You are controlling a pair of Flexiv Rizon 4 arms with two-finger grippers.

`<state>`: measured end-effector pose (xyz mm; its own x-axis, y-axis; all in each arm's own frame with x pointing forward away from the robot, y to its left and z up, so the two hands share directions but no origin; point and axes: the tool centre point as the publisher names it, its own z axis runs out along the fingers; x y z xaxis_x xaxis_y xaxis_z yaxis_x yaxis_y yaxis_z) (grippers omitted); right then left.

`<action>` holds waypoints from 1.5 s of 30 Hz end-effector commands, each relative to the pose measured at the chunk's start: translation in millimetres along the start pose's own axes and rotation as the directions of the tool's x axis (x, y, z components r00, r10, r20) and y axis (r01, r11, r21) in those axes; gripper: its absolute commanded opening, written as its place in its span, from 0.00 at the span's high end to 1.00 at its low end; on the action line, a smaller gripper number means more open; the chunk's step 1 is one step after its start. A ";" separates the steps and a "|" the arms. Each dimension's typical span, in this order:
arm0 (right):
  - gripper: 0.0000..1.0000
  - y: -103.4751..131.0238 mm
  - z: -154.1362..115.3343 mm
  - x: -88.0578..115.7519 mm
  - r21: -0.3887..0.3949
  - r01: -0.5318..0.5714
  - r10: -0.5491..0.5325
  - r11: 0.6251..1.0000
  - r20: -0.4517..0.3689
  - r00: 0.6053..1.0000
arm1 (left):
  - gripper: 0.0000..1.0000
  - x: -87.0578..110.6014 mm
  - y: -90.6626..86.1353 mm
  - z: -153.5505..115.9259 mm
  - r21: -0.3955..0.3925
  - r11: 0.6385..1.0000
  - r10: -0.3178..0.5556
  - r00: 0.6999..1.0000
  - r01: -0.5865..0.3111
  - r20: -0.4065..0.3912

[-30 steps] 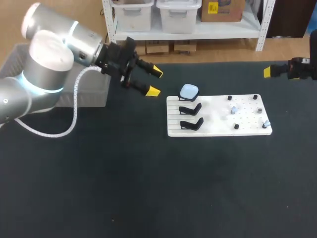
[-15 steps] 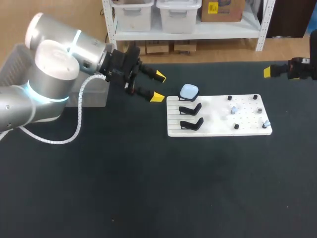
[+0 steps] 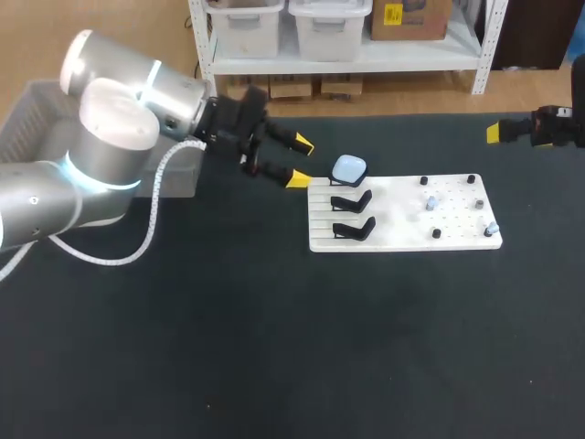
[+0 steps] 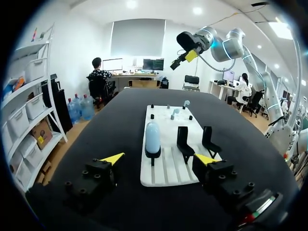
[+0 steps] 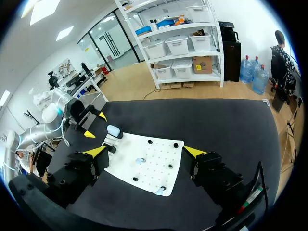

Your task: Pick up each earbud case from the left stands, insert the matching earbuds, close the lid, and place the case in the box.

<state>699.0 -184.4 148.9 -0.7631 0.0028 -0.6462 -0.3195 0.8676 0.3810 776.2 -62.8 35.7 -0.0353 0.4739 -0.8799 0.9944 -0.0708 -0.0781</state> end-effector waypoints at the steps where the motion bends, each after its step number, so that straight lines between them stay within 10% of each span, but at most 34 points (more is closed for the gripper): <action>1: 0.00 0.4 -0.4 -0.1 0.002 0.000 0.000 1.000 -0.001 1.000 | 0.10 -2.1 10.1 11.7 0.020 1.000 0.011 1.000 -0.011 0.006; 15: 0.00 0.4 -0.4 -0.1 0.002 0.000 0.000 1.000 -0.001 1.000 | 0.40 0.1 11.0 29.7 0.022 1.000 0.000 1.000 0.000 0.016; 45: 0.00 0.4 -0.4 -0.1 0.002 0.000 0.000 1.000 -0.001 1.000 | 0.43 -5.6 19.8 58.4 0.039 0.999 0.009 0.999 -0.011 0.040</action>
<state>699.0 -184.4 148.9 -0.7632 0.0028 -0.6462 -0.3195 0.8676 0.3810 786.9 -116.3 14.2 -0.0302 0.4392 -0.8979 0.9908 -0.1051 -0.0847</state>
